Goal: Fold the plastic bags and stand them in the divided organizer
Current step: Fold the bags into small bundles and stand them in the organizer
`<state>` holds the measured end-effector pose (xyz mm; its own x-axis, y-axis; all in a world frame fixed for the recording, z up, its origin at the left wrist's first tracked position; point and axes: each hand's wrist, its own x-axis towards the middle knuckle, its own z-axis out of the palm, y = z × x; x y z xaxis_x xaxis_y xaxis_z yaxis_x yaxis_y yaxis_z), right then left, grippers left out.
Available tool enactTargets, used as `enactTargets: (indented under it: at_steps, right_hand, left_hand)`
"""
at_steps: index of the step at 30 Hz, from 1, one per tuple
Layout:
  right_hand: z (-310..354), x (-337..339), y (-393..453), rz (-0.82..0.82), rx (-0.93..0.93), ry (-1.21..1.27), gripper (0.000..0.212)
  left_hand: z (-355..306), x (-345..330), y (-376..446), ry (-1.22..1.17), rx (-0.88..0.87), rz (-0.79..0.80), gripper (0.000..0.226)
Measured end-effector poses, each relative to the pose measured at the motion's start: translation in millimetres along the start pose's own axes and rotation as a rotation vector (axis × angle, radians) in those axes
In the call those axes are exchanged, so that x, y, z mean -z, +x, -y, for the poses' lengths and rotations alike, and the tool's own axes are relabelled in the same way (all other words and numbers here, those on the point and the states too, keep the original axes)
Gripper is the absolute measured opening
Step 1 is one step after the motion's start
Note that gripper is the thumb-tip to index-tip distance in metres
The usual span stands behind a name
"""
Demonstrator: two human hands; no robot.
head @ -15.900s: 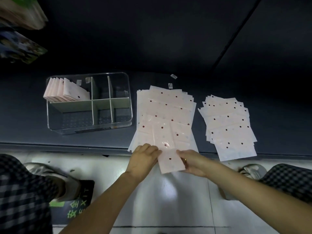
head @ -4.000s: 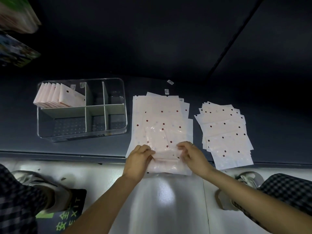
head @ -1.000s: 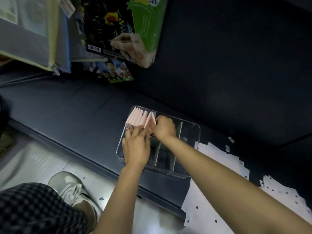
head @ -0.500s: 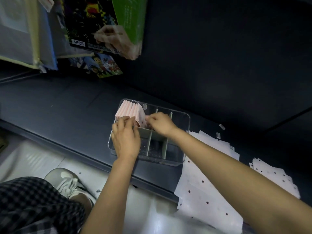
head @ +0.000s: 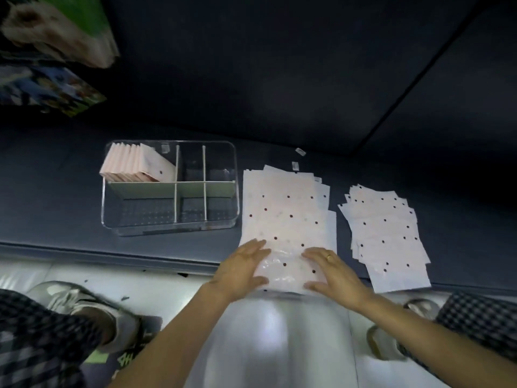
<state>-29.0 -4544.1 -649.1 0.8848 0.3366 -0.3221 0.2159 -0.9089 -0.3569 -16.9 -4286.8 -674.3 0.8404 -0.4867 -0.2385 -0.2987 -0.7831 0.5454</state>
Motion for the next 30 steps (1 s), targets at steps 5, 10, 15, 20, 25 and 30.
enactTargets:
  at_steps: [5, 10, 15, 20, 25, 30]
  right_hand:
    - [-29.7, -24.9, -29.5, -0.134, 0.077, -0.063, 0.026]
    - [-32.4, -21.3, -23.4, -0.269, 0.165, -0.074, 0.017]
    - [-41.7, -19.8, -19.9, -0.175, 0.202, -0.14, 0.041]
    - [-43.4, -18.8, -14.3, -0.307, 0.298, -0.194, 0.033]
    - [-49.2, -9.2, -1.8, -0.282, 0.321, -0.083, 0.011]
    - [-54.5, 15.3, 19.1, -0.008, -0.025, 0.365, 0.026]
  left_hand:
    - [3.7, -25.6, -7.9, 0.246, -0.022, 0.077, 0.082]
    - [-0.5, -24.7, -7.7, 0.213, -0.022, -0.021, 0.06]
    - [-2.8, -27.5, -10.7, 0.189, 0.007, -0.129, 0.043]
    - [-4.2, -26.6, -5.3, 0.205, 0.045, -0.042, 0.066]
    - [-0.2, -19.7, 0.2, 0.287, 0.086, 0.053, 0.091]
    - [-1.7, -15.7, 1.4, 0.217, -0.009, 0.065, 0.103]
